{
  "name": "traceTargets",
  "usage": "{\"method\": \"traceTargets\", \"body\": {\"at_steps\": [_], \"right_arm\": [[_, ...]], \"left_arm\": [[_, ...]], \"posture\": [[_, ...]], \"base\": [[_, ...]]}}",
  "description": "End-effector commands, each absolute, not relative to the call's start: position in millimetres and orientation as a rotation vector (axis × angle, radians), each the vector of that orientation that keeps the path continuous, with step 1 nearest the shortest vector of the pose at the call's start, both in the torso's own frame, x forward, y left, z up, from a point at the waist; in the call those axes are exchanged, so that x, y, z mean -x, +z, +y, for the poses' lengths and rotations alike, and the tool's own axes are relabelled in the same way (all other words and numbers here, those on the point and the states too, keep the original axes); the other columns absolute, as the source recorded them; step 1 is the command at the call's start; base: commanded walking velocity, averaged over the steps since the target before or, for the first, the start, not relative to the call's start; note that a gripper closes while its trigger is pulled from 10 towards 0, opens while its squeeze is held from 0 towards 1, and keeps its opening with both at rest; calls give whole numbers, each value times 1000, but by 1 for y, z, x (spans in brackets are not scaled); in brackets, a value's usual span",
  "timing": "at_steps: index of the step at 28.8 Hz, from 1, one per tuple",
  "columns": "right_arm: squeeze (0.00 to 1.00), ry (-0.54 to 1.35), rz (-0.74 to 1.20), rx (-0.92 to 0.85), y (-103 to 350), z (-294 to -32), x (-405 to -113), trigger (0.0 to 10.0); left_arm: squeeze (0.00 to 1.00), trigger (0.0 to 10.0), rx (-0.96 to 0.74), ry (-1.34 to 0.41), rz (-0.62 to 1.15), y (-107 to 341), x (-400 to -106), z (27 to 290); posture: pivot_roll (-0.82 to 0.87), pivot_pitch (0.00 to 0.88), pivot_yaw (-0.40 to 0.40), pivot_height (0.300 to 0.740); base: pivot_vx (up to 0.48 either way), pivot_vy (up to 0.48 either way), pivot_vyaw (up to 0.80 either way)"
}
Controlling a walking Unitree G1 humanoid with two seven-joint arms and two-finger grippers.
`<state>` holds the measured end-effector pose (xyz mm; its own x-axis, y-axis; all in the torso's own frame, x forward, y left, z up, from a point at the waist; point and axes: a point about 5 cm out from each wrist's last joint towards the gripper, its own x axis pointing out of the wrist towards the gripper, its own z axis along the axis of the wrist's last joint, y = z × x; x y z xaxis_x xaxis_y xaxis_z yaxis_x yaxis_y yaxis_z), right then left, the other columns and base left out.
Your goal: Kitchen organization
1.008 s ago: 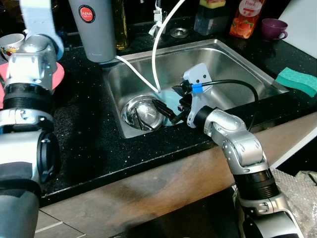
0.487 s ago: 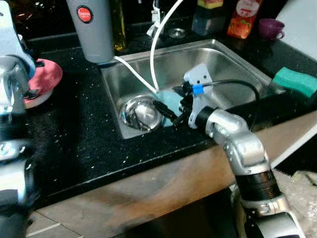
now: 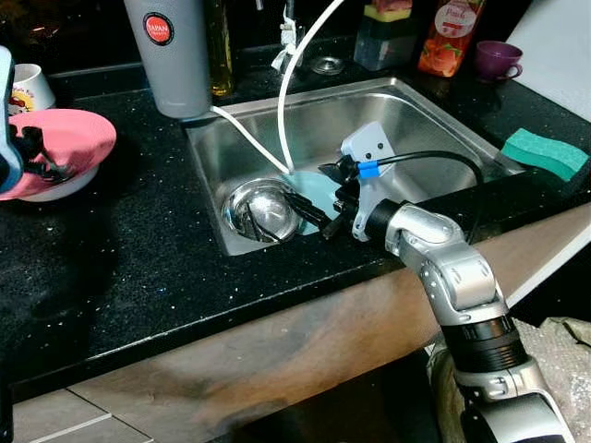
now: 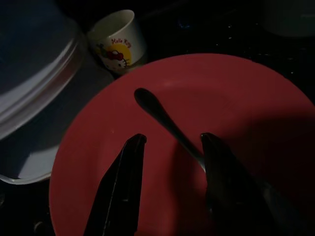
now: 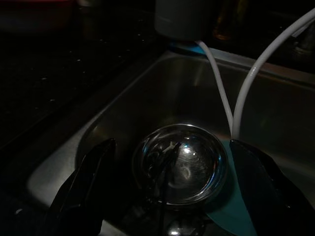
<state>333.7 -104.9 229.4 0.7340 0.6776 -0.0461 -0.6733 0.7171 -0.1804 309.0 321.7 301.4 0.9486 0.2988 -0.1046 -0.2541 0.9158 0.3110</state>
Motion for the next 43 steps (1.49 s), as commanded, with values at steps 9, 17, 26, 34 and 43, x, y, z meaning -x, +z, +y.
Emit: {"method": "traceTargets", "body": {"at_steps": [9,17,26,34,43], "right_arm": [[0,781,-24,218,230,-101,-336,10000],[0,780,-26,224,231,-102,-336,10000],[0,782,-24,228,231,-104,-337,10000],[0,784,-29,232,233,-104,-339,10000],[0,778,-30,231,233,-106,-340,10000]], "left_arm": [[325,10000,-21,264,173,293,-326,320],[1000,10000,16,313,240,287,-332,324],[35,10000,76,390,296,284,-338,330],[0,10000,117,317,399,278,-342,328],[0,0,92,314,386,280,-343,330]], "posture": [[34,85,-42,740],[30,91,-32,740],[30,95,-38,740],[30,94,-37,740],[29,93,-35,740]], "base": [[0,0,0],[0,0,0],[0,0,0],[0,0,0],[0,0,0]]}}
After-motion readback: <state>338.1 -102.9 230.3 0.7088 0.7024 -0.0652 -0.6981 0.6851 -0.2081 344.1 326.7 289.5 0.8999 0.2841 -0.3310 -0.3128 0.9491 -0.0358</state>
